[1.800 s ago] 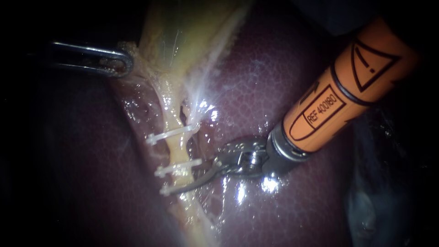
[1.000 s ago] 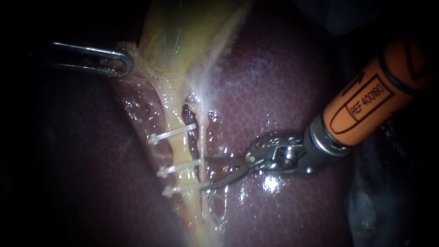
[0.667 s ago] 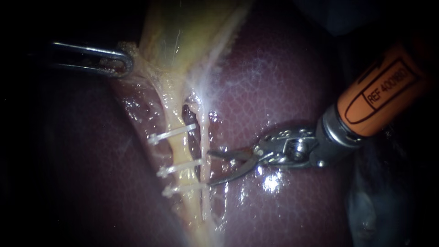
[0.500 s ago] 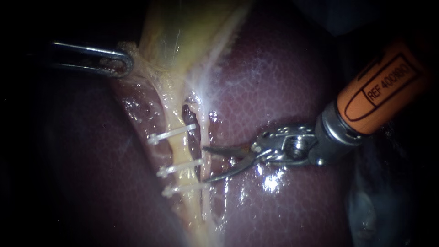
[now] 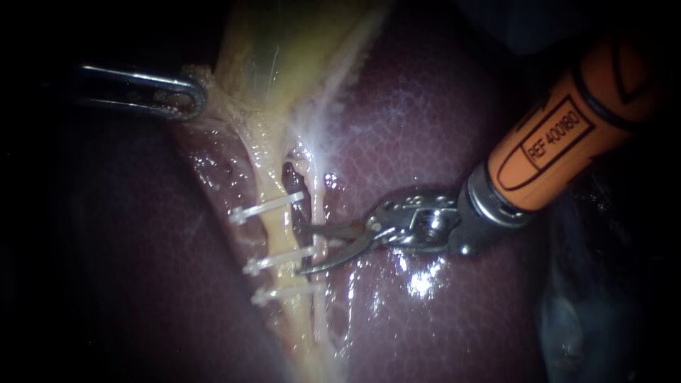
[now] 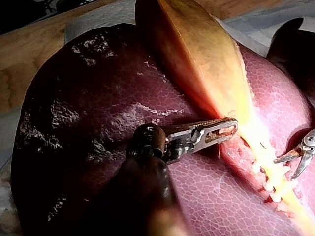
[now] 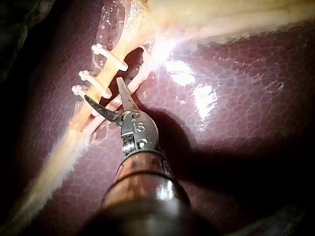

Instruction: Go to the cutting position left tube

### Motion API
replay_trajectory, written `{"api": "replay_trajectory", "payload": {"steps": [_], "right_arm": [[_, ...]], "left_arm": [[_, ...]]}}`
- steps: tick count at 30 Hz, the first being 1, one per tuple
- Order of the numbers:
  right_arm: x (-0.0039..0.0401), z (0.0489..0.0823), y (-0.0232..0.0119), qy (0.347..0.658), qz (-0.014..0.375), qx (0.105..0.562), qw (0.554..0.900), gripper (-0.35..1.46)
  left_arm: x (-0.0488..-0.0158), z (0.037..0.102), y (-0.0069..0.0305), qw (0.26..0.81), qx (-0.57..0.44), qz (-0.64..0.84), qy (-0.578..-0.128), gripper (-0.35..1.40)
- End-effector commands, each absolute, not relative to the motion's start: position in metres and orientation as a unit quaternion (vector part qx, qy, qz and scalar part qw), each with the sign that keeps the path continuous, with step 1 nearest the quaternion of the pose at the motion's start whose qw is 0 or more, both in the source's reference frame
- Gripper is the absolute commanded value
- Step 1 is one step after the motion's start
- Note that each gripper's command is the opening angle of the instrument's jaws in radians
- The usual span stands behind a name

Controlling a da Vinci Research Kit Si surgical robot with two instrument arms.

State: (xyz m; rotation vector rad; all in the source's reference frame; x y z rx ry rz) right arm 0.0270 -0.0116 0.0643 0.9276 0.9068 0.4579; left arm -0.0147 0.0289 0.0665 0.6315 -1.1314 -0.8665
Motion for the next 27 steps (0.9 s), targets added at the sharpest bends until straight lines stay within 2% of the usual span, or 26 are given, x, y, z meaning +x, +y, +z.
{"api": "replay_trajectory", "payload": {"steps": [1, 14, 27], "right_arm": [[0.027, 0.0648, -0.0117, 0.416, 0.209, 0.433, 0.772, 1.35], [0.0272, 0.0674, -0.0109, 0.42, 0.217, 0.46, 0.751, 1.34], [0.0285, 0.0664, -0.0098, 0.445, 0.2, 0.532, 0.691, 1.32]], "left_arm": [[-0.0147, 0.0666, 0.0289, 0.711, 0.284, -0.391, -0.51, -0.35], [-0.0148, 0.0667, 0.0287, 0.711, 0.286, -0.389, -0.511, -0.35], [-0.015, 0.0669, 0.0285, 0.711, 0.288, -0.387, -0.511, -0.35]]}}
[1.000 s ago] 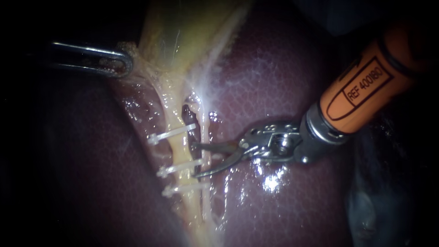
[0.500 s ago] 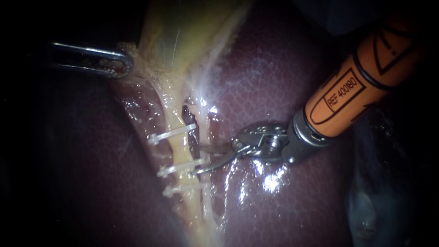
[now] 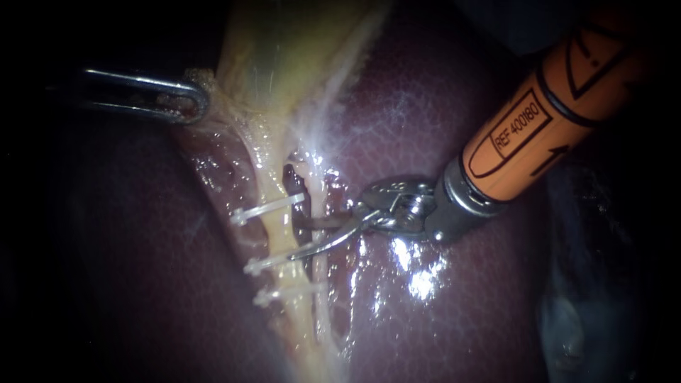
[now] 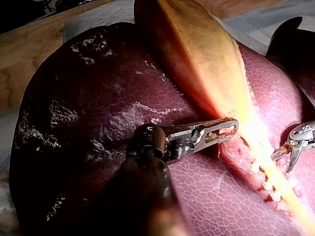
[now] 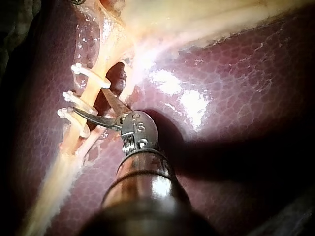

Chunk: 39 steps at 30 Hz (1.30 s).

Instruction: Go to the cutting position left tube

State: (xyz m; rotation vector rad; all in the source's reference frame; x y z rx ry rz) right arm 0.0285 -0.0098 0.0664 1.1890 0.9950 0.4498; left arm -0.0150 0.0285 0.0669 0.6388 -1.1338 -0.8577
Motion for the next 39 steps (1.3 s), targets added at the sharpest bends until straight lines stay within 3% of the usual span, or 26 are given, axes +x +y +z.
{"api": "replay_trajectory", "payload": {"steps": [1, 9, 23, 32, 39], "right_arm": [[0.0287, 0.0663, -0.0098, 0.449, 0.198, 0.534, 0.688, 1.32], [0.0306, 0.066, -0.0097, 0.454, 0.194, 0.544, 0.678, 1.32], [0.0339, 0.0651, -0.0103, 0.501, 0.187, 0.567, 0.627, 1.32], [0.0354, 0.0653, -0.0102, 0.578, 0.114, 0.494, 0.639, 1.24], [0.0361, 0.0645, -0.0104, 0.597, 0.107, 0.476, 0.637, 1.29]], "left_arm": [[-0.015, 0.0669, 0.0285, 0.711, 0.288, -0.387, -0.511, -0.35], [-0.0151, 0.0669, 0.0285, 0.711, 0.289, -0.386, -0.511, -0.35], [-0.0151, 0.0669, 0.0285, 0.711, 0.289, -0.386, -0.511, -0.35], [-0.0151, 0.0669, 0.0286, 0.711, 0.289, -0.386, -0.511, -0.35], [-0.0151, 0.0669, 0.0286, 0.711, 0.289, -0.386, -0.511, -0.35]]}}
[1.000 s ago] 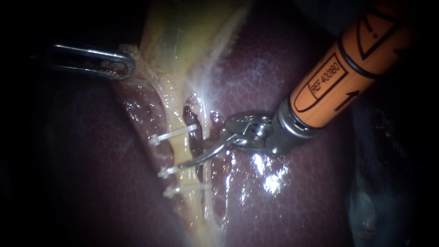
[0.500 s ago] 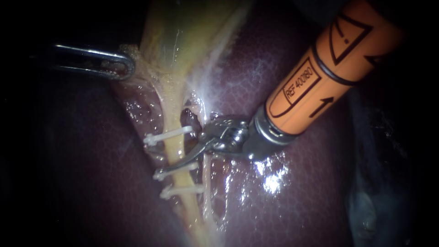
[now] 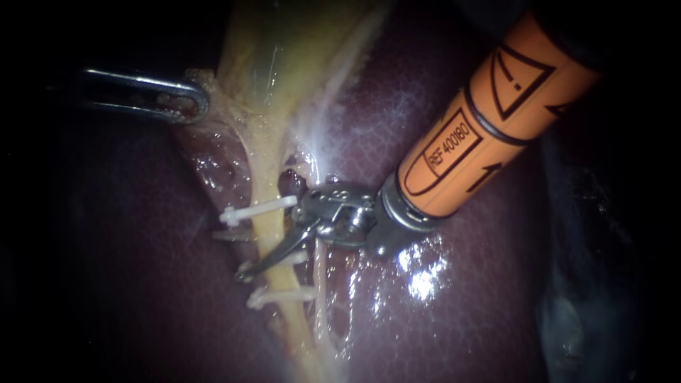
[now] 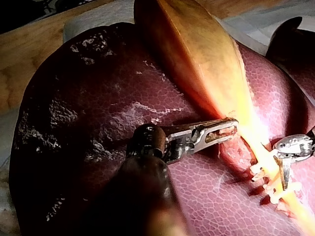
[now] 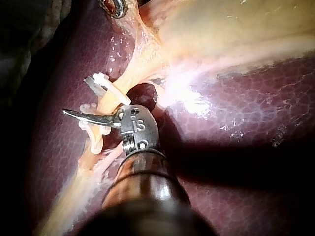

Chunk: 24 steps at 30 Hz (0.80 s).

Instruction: Go to the cutting position left tube

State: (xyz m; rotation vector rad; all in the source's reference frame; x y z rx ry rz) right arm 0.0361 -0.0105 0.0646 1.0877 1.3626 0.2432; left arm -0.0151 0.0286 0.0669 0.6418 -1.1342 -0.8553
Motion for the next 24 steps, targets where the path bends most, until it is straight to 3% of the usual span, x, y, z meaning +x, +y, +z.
{"api": "replay_trajectory", "payload": {"steps": [1, 12, 24], "right_arm": [[0.0361, 0.0641, -0.0105, 0.598, 0.107, 0.477, 0.635, 1.29], [0.0364, 0.0602, -0.0097, 0.611, 0.114, 0.484, 0.616, 1.29], [0.0363, 0.0597, -0.0094, 0.612, 0.116, 0.485, 0.614, 1.29]], "left_arm": [[-0.0151, 0.0669, 0.0286, 0.711, 0.289, -0.386, -0.511, -0.35], [-0.0151, 0.0668, 0.0286, 0.711, 0.289, -0.386, -0.511, -0.35], [-0.0151, 0.0668, 0.0286, 0.711, 0.289, -0.386, -0.511, -0.35]]}}
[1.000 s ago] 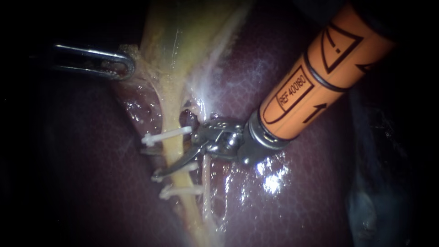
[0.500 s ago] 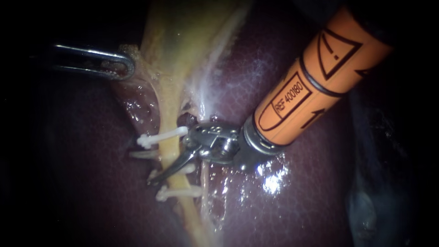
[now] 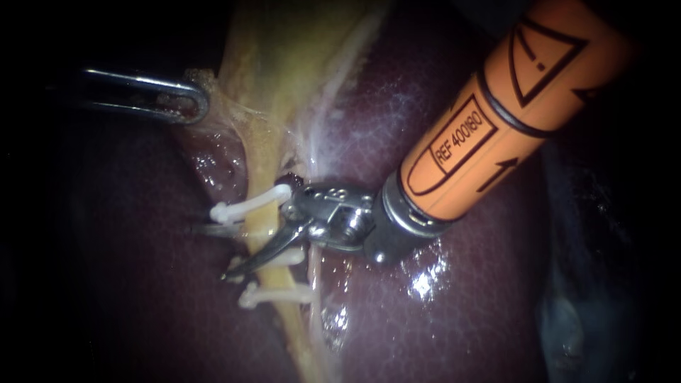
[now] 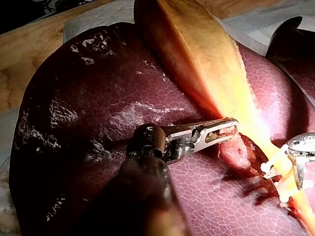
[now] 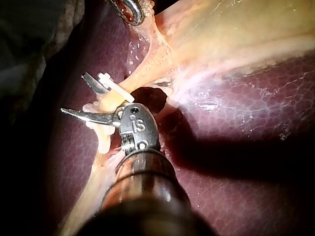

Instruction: Go to the cutting position left tube

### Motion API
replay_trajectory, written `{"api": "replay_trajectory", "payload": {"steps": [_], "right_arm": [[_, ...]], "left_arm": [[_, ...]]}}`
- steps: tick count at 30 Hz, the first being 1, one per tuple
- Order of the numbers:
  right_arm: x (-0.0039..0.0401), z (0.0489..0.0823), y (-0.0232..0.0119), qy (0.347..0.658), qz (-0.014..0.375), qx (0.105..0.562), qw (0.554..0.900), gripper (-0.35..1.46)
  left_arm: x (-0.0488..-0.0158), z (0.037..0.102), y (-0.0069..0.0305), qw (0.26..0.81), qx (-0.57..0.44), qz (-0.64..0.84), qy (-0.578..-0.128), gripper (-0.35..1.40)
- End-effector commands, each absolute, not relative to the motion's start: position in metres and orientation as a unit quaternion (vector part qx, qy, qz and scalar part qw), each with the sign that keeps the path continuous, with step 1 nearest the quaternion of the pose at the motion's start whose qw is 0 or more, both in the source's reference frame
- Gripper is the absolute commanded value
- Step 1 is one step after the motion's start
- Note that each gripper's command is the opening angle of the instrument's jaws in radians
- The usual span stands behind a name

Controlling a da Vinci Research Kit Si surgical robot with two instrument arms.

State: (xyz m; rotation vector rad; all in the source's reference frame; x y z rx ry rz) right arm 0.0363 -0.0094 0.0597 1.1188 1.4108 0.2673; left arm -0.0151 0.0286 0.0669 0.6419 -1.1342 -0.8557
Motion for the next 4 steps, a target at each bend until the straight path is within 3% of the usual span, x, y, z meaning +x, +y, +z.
{"api": "replay_trajectory", "payload": {"steps": [1, 4], "right_arm": [[0.0363, 0.0598, -0.0094, 0.612, 0.116, 0.485, 0.614, 1.29], [0.0364, 0.0598, -0.0094, 0.612, 0.118, 0.483, 0.615, 1.29]], "left_arm": [[-0.0151, 0.0668, 0.0286, 0.711, 0.289, -0.386, -0.511, -0.35], [-0.0151, 0.0668, 0.0286, 0.711, 0.289, -0.386, -0.511, -0.35]]}}
